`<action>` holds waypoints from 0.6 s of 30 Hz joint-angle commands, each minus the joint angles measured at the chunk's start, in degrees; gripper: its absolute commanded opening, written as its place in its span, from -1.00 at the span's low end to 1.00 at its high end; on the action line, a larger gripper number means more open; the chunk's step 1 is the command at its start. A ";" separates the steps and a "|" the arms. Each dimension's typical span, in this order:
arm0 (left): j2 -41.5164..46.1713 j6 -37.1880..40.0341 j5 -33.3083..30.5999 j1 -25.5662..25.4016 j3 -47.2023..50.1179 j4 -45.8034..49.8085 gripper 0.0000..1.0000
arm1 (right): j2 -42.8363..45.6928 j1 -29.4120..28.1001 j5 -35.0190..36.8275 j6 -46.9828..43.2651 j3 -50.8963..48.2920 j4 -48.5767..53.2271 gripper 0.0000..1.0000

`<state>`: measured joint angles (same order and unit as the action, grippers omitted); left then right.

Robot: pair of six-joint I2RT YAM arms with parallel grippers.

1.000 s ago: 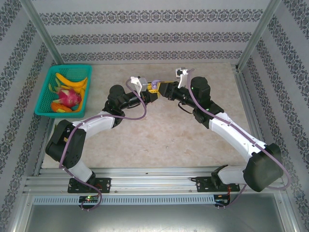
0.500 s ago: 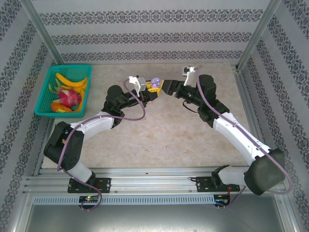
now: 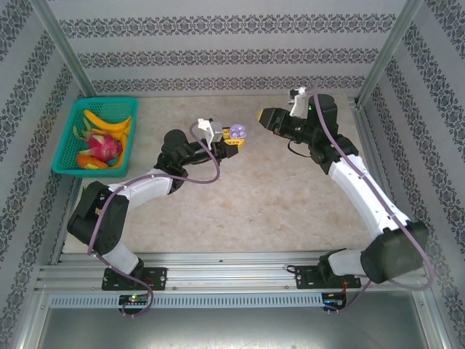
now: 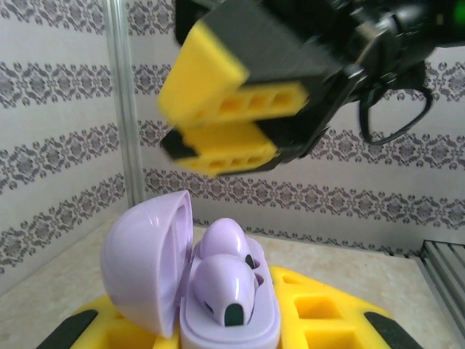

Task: Insert the wireless bluetooth earbuds into the charging case

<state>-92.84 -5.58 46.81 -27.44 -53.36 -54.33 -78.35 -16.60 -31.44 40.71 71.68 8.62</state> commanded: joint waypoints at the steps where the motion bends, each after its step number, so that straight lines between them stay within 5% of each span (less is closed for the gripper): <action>1: -1.07 1.20 4.21 -0.86 0.15 0.99 -1.00 | -3.72 0.32 -2.35 -1.92 2.50 6.18 -0.36; 18: -5.76 -0.26 3.99 -2.19 -2.72 0.15 -1.00 | -11.98 -5.74 -3.66 -9.70 9.23 15.26 -0.49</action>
<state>-98.02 -5.48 51.29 -28.93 -53.76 -52.60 -91.46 -21.67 -33.93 34.11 81.03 20.03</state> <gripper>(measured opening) 0.248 0.260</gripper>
